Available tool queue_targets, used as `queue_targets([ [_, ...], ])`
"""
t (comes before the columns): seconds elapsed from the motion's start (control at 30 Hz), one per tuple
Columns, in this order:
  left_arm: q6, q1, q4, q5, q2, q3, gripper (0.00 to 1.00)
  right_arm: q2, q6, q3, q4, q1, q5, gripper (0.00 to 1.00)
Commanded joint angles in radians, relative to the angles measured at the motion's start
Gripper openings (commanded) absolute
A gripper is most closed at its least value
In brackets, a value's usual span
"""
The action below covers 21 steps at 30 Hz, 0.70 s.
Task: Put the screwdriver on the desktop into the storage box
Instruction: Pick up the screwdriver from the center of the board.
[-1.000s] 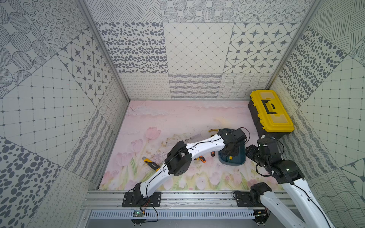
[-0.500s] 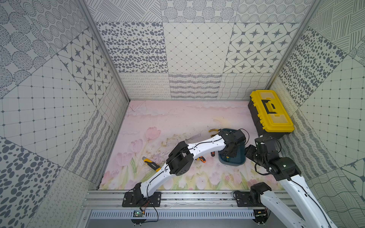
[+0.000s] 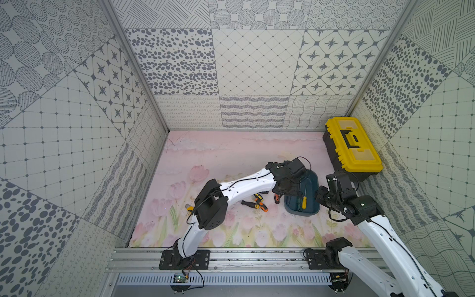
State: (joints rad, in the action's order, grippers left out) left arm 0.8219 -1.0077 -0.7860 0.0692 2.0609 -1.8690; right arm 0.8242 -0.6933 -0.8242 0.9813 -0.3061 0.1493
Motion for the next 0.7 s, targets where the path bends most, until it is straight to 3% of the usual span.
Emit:
queue_targets([
  [0.0, 0.124, 0.073, 0.183, 0.084, -0.209, 0.225, 0.43, 0.058, 0.044, -0.030, -0.072, 0.002, -0.098, 0.42],
  [0.13, 0.196, 0.161, 0.214, 0.090, -0.367, 0.419, 0.42, 0.173, 0.039, -0.043, -0.138, -0.045, -0.201, 0.39],
  [0.37, 0.327, 0.326, 0.215, 0.085, -0.630, 0.776, 0.43, 0.486, 0.161, -0.219, -0.208, -0.293, -0.222, 0.40],
  [0.67, 0.471, 0.477, 0.151, 0.099, -0.897, 1.040, 0.44, 0.844, 0.361, -0.463, -0.193, -0.551, -0.283, 0.44],
])
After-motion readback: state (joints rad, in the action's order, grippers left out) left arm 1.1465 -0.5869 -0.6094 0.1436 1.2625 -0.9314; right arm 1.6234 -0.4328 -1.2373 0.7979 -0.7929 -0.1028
